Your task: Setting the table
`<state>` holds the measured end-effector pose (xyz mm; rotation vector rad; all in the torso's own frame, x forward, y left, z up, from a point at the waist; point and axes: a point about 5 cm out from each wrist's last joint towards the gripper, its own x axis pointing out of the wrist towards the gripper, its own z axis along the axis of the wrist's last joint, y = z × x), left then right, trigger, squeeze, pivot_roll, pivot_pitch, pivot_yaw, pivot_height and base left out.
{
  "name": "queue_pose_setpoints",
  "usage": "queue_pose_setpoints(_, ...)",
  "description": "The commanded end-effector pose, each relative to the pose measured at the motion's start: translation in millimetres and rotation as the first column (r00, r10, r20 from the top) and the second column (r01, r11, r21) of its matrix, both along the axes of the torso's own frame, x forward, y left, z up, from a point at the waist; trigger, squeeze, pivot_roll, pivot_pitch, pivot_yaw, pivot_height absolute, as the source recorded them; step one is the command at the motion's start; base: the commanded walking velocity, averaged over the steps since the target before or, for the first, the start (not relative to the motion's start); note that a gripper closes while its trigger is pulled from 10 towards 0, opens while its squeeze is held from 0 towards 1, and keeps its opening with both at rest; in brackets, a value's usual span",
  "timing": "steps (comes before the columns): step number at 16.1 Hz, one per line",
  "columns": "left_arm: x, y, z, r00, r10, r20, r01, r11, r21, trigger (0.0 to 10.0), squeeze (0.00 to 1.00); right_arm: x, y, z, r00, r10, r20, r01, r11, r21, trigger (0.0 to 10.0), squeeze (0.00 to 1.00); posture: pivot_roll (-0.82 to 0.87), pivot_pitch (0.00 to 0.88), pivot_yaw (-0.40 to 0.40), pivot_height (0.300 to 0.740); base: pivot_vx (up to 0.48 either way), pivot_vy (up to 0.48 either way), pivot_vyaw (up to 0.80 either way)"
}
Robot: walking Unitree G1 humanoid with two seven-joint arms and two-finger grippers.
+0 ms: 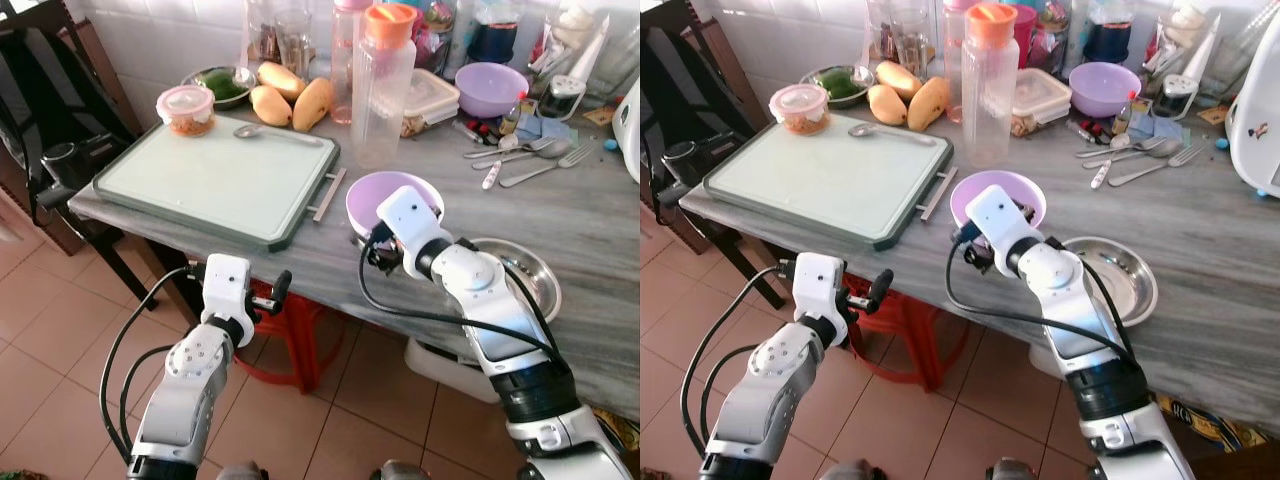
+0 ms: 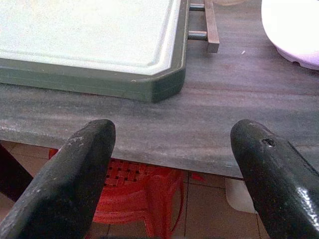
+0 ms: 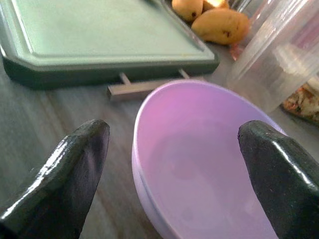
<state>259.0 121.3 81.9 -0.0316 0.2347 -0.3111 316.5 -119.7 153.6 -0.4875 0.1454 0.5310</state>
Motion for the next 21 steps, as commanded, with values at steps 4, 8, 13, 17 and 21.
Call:
queue_pose_setpoints(4, 0.6, 0.9, -1.6, 1.000, -0.006, -0.013, 0.007, 1.000, 0.011, 10.0, 0.00, -4.8, -4.2, 23.5, 0.987, -0.089, 0.136, 0.082, 0.995, 0.053, 10.0, 0.80, -0.03, 0.017, 0.059, 0.740, 0.000, 0.000, 0.00)
queue_pose_setpoints(8, 0.7, 1.1, -1.7, 1.000, -0.002, -0.011, 0.002, 1.000, 0.008, 10.0, 0.00, -17.0, -14.6, 35.8, 0.940, -0.206, 0.274, 0.187, 0.978, 0.094, 10.0, 0.00, -0.04, 0.016, 0.058, 0.740, 0.000, 0.000, 0.00)
queue_pose_setpoints(13, 2.3, 0.8, -2.2, 1.000, -0.007, -0.008, 0.007, 1.000, 0.007, 10.0, 0.00, -39.6, -36.5, 43.7, 0.827, -0.385, 0.409, 0.362, 0.922, 0.135, 10.0, 0.00, -0.05, 0.013, 0.058, 0.740, 0.000, 0.000, 0.00)
queue_pose_setpoints(17, 3.3, 0.9, -2.2, 1.000, -0.007, -0.007, 0.007, 1.000, 0.008, 10.0, 0.00, -60.7, -63.1, 23.2, 0.751, -0.526, 0.398, 0.535, 0.839, 0.100, 10.0, 0.00, -0.06, 0.013, 0.058, 0.740, 0.000, 0.000, 0.00)
queue_pose_setpoints(21, 4.5, 0.2, -2.5, 1.000, -0.012, -0.006, 0.012, 1.000, 0.009, 10.0, 0.00, -64.6, -63.5, 16.2, 0.738, -0.562, 0.372, 0.566, 0.817, 0.113, 10.0, 0.00, -0.06, 0.012, 0.060, 0.740, 0.000, 0.000, 0.00)
